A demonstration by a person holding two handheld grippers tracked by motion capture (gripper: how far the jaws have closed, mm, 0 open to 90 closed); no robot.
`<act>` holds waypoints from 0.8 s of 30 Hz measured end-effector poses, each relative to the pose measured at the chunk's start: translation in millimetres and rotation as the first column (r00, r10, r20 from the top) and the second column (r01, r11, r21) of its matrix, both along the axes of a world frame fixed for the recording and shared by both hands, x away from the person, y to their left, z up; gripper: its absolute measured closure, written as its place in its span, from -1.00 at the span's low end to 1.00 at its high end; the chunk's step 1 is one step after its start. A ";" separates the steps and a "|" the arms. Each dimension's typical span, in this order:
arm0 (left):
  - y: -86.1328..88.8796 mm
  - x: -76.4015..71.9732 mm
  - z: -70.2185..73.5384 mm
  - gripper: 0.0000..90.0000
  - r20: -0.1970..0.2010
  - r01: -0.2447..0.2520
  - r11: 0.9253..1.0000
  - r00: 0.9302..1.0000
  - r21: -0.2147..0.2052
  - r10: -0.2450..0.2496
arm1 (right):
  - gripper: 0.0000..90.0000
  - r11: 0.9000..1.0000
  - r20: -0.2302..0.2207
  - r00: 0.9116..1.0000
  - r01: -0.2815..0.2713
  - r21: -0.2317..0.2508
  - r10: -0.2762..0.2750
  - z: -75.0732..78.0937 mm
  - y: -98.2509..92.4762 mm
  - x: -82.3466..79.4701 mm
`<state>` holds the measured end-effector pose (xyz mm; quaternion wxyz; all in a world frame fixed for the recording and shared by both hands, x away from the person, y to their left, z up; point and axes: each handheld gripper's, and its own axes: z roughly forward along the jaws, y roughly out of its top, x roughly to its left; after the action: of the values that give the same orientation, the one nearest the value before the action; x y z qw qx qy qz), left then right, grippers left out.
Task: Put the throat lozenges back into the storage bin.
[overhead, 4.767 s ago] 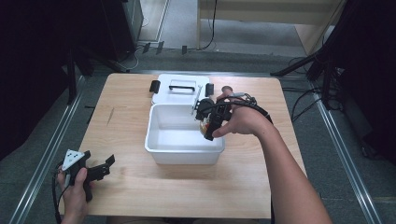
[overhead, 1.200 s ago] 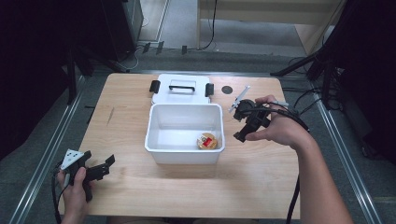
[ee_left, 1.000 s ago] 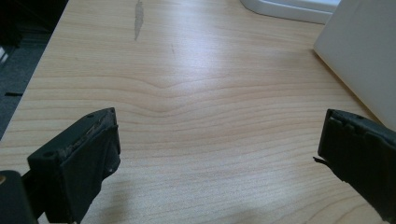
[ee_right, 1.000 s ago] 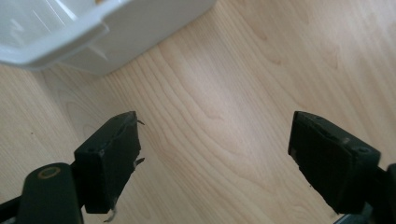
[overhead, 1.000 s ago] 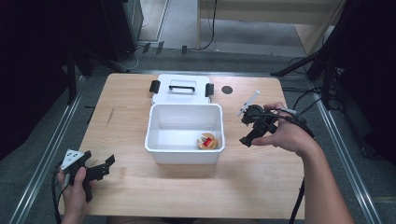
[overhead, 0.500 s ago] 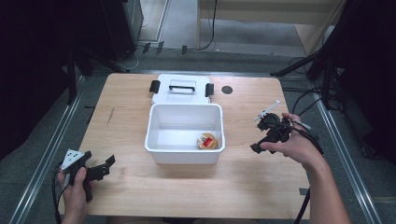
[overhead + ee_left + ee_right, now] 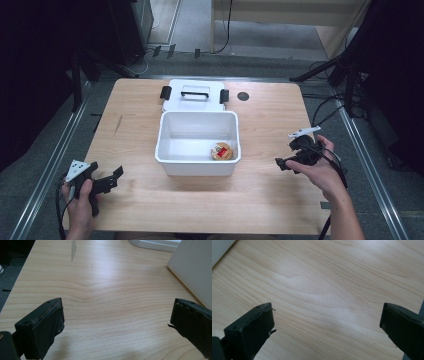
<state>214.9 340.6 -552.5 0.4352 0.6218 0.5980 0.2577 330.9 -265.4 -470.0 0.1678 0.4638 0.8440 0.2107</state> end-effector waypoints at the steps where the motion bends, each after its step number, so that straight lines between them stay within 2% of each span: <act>1: 0.0 0.0 0.0 -1.00 0.000 0.000 1.000 1.000 0.000 0.000 | -1.00 1.000 0.015 1.000 0.010 0.009 -0.010 -2.8 -1.8 -1.9; 6: 0.0 0.0 0.0 -1.00 0.001 -0.001 1.000 1.000 0.000 0.001 | -1.00 0.996 0.071 0.994 0.078 0.052 -0.082 -16.3 -11.8 -10.9; 8: 0.1 0.0 0.0 -1.00 0.001 0.000 1.000 1.000 -0.001 0.000 | -1.00 0.989 0.103 0.987 0.112 0.095 -0.121 -24.4 -18.3 -17.4; 12: -0.1 0.0 -0.1 -1.00 0.002 -0.001 1.000 1.000 0.000 0.001 | -1.00 0.985 0.136 0.980 0.127 0.118 -0.142 -32.1 -23.7 -24.9; 14: -0.1 0.0 0.0 -1.00 0.002 -0.001 1.000 1.000 0.000 0.001 | -1.00 0.979 0.177 0.969 0.147 0.142 -0.171 -37.6 -29.2 -32.8; 15: -0.1 0.0 -0.1 -1.00 0.002 -0.001 1.000 1.000 0.000 0.001 | -1.00 0.979 0.177 0.969 0.147 0.142 -0.171 -37.6 -29.2 -32.8; 16: -0.2 -0.1 0.0 -1.00 0.002 -0.001 1.000 1.000 0.000 0.001 | -1.00 0.976 0.188 0.965 0.154 0.152 -0.181 -39.3 -31.3 -35.1; 18: -0.3 -0.2 0.0 -1.00 0.000 0.002 1.000 1.000 0.002 -0.002 | -0.98 0.970 0.209 0.955 0.179 0.167 -0.212 -42.6 -35.8 -39.9; 19: -0.3 -0.3 0.0 -1.00 0.000 0.003 1.000 1.000 0.003 -0.003 | -0.98 0.962 0.225 0.946 0.190 0.193 -0.232 -46.2 -41.3 -44.7; 22: -0.2 -0.2 0.0 -1.00 -0.001 0.004 1.000 1.000 0.003 -0.004 | -0.97 0.957 0.234 0.940 0.198 0.212 -0.247 -48.6 -45.0 -48.7; 24: -0.3 -0.2 0.0 -1.00 0.000 0.003 1.000 1.000 0.002 -0.003 | -0.95 0.951 0.258 0.928 0.211 0.225 -0.267 -52.2 -50.2 -56.0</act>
<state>214.7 340.4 -552.5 0.4349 0.6231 0.5969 0.2577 274.9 -315.6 -522.1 0.2666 0.5421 0.7234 0.3342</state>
